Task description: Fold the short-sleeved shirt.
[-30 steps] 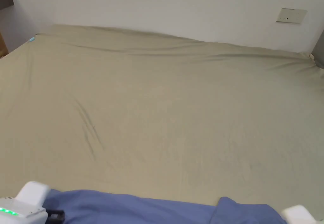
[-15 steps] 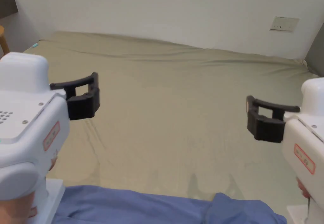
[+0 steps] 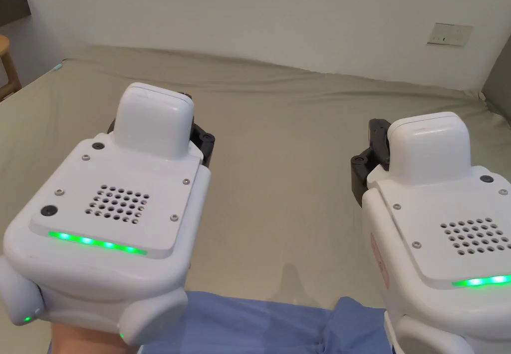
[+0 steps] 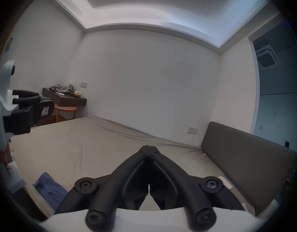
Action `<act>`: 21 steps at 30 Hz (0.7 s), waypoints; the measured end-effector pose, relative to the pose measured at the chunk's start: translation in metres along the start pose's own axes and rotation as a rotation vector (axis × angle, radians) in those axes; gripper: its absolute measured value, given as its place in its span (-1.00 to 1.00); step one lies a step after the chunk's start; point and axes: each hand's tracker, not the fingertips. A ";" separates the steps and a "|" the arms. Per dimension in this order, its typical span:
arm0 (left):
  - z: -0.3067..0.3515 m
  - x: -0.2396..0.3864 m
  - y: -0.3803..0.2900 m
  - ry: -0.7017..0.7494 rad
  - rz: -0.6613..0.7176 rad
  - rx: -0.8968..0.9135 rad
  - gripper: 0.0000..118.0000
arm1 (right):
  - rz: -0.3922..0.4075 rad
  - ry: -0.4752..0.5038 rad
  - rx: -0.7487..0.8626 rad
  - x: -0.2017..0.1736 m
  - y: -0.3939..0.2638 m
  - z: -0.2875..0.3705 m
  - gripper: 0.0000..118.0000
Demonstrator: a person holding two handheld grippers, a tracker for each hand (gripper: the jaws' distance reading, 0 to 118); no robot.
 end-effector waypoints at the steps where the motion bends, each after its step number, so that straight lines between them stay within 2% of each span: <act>1: -0.001 0.000 0.000 -0.005 0.000 -0.009 -0.99 | -0.006 0.000 -0.001 0.001 0.000 -0.001 -1.00; 11: -0.021 -0.007 -0.012 -0.056 0.039 -0.097 -0.99 | -0.003 -0.022 -0.039 0.006 -0.014 -0.019 -1.00; 16: -0.037 -0.022 -0.061 -0.095 0.076 -0.246 -0.90 | -0.029 -0.006 -0.102 0.013 -0.035 -0.033 -1.00; 17: -0.040 -0.027 -0.079 -0.111 0.082 -0.308 -0.80 | -0.024 -0.005 -0.120 0.014 -0.041 -0.035 -1.00; 18: -0.042 -0.034 -0.101 -0.144 0.104 -0.379 -0.55 | -0.020 -0.007 -0.140 0.015 -0.047 -0.038 -1.00; 19: -0.043 -0.041 -0.122 -0.173 0.126 -0.445 0.01 | -0.025 -0.007 -0.158 0.017 -0.053 -0.040 -1.00; 20: -0.045 -0.051 -0.147 -0.201 0.157 -0.526 0.48 | -0.041 0.001 -0.180 0.015 -0.056 -0.040 -1.00; 21: -0.047 -0.064 -0.171 -0.219 0.185 -0.603 0.79 | -0.057 0.009 -0.198 0.017 -0.061 -0.042 -1.00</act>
